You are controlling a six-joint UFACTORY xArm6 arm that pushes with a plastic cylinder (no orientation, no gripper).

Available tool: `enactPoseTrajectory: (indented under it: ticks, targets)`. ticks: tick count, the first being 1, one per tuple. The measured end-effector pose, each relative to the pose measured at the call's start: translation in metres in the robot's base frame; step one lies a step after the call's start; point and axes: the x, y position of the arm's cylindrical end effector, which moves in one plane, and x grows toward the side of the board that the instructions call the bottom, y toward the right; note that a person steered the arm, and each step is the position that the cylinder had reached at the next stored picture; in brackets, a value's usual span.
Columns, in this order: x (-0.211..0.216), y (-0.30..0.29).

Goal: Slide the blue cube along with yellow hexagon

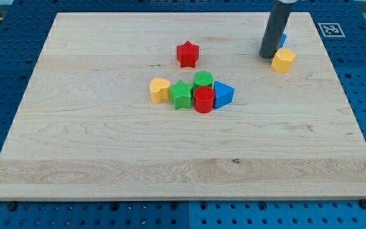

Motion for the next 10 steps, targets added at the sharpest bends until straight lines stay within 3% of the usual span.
enactPoseTrajectory:
  ticks: [3, 4, 10]
  targets:
    - [-0.104, 0.009]
    - [-0.093, 0.031]
    - [-0.037, 0.036]
